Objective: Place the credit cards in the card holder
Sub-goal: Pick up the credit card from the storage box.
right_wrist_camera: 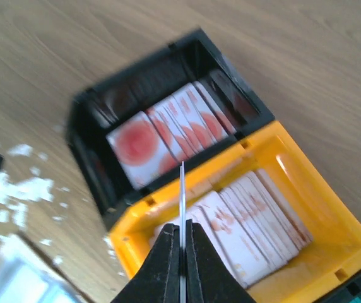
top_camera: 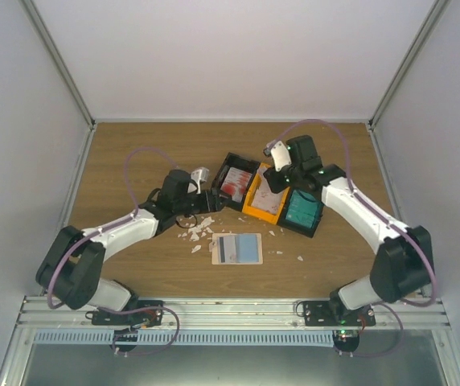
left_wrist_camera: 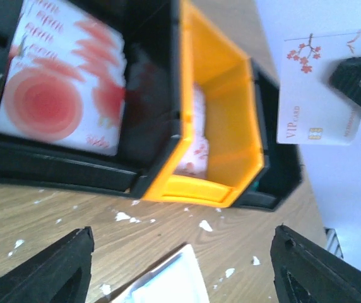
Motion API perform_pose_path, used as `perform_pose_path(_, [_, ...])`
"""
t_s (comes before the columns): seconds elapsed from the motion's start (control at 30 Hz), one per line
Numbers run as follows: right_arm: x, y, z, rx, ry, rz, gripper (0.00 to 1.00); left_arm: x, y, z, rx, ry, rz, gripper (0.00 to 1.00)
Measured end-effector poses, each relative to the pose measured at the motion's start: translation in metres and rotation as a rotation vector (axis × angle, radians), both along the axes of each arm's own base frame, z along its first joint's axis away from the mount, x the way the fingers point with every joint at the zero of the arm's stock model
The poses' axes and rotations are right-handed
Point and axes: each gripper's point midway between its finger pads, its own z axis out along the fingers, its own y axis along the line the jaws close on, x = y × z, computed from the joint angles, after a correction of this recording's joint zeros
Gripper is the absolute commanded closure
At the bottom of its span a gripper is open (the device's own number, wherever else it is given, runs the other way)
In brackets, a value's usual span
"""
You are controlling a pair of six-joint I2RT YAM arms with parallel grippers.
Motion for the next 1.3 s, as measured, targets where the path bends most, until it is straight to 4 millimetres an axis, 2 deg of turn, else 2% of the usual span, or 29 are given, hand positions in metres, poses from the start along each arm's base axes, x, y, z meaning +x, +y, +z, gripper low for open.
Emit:
perform_pose_path(0.07, [-0.006, 0.006, 0.022, 0.091, -0.027, -0.004, 1.0, -0.003, 0.0, 0.018, -0.034, -0.05, -0.01, 0.18])
perform_pose_path(0.17, [-0.02, 0.017, 0.046, 0.238, -0.045, 0.006, 0.99, -0.011, 0.002, 0.048, -0.081, -0.135, -0.024, 0.04])
perform_pose_path(0.23, [-0.032, 0.021, 0.051, 0.32, -0.028, 0.008, 0.99, -0.016, 0.005, 0.065, -0.096, -0.184, -0.028, 0.01])
perform_pose_path(0.47, [-0.068, 0.029, 0.049, 0.554, 0.096, -0.023, 1.0, -0.032, 0.022, 0.121, -0.102, -0.324, -0.029, 0.01])
perform_pose_path(0.57, [-0.08, 0.034, 0.062, 0.664, 0.119, -0.006, 0.99, -0.047, 0.023, 0.145, -0.14, -0.388, -0.071, 0.01])
perform_pose_path(0.67, [-0.092, 0.038, 0.078, 0.784, 0.128, 0.027, 0.99, -0.068, 0.015, 0.166, -0.215, -0.435, -0.177, 0.01])
perform_pose_path(0.8, [-0.107, 0.043, 0.099, 0.908, 0.133, 0.087, 1.0, -0.085, 0.003, 0.173, -0.284, -0.425, -0.289, 0.02])
perform_pose_path(0.87, [-0.112, 0.046, 0.113, 0.96, 0.128, 0.126, 0.98, -0.09, -0.001, 0.172, -0.309, -0.395, -0.321, 0.06])
perform_pose_path(0.97, [-0.118, 0.049, 0.128, 1.005, 0.121, 0.174, 0.94, -0.093, -0.011, 0.166, -0.343, -0.332, -0.36, 0.09])
perform_pose_path(1.07, [-0.124, 0.053, 0.139, 1.038, 0.118, 0.219, 0.94, -0.097, -0.026, 0.156, -0.358, -0.252, -0.403, 0.12])
perform_pose_path(1.17, [-0.13, 0.058, 0.147, 1.061, 0.118, 0.259, 0.96, -0.101, -0.039, 0.153, -0.364, -0.211, -0.431, 0.2])
perform_pose_path(1.3, [-0.132, 0.068, 0.142, 1.07, 0.166, 0.28, 0.99, -0.101, -0.049, 0.16, -0.378, -0.203, -0.439, 0.36])
